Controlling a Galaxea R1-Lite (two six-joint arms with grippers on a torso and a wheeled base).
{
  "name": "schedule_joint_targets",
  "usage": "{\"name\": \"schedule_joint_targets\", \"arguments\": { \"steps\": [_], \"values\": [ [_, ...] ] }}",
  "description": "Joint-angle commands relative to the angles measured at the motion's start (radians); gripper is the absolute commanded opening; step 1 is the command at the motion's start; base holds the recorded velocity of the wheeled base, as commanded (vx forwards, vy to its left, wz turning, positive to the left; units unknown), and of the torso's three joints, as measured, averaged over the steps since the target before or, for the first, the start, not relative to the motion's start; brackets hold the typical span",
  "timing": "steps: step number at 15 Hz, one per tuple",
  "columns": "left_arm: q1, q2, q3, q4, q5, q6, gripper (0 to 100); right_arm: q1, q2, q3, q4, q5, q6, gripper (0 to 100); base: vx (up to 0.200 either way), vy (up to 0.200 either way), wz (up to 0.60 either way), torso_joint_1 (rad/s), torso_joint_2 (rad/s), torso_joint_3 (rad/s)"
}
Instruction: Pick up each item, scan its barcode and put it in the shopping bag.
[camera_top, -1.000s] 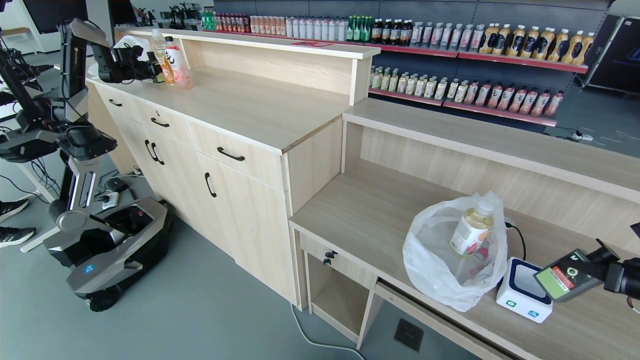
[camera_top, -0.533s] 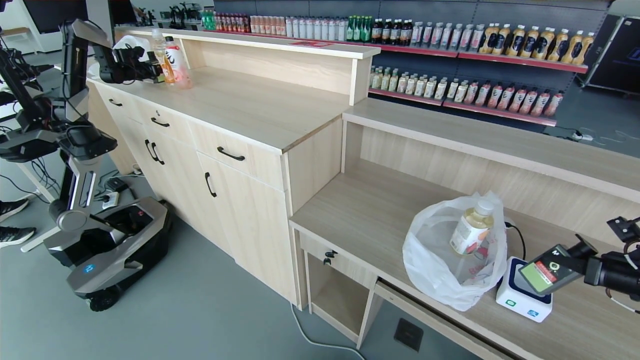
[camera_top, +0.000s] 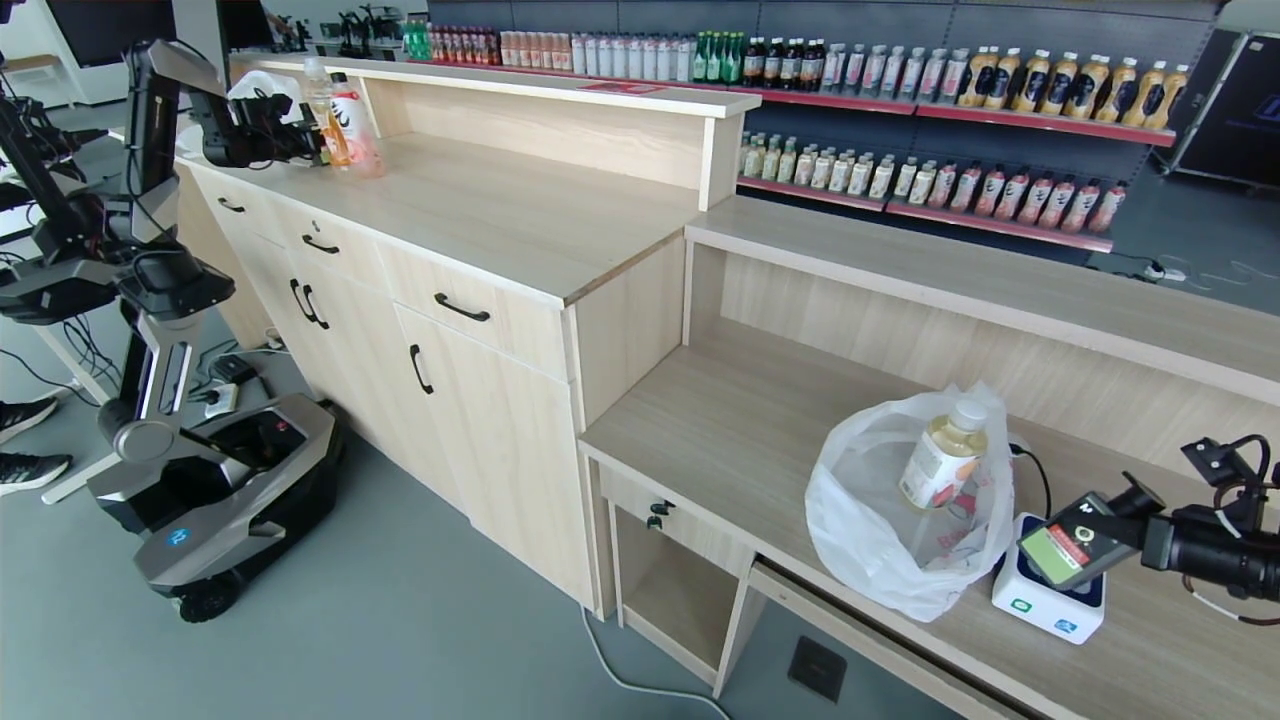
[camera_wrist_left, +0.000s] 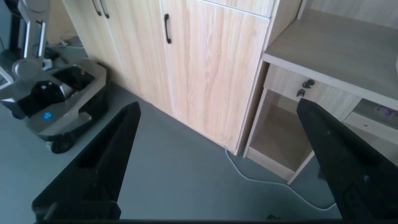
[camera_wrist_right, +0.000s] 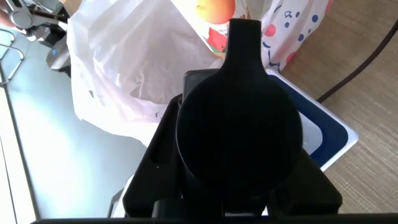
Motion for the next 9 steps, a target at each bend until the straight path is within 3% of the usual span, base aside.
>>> {"name": "schedule_joint_targets", "arguments": {
  "steps": [1,9],
  "values": [
    [0.001,0.0,0.0,0.0,0.0,0.0,100,0.017,0.011,-0.002,0.0,0.001,0.0,0,0.0,0.0,0.0,0.0,0.0,0.0],
    [0.001,0.0,0.0,0.0,0.0,0.0,100,0.041,0.035,-0.042,-0.012,-0.001,0.004,0,0.0,0.0,0.0,0.0,0.0,0.0]
  ]
}}
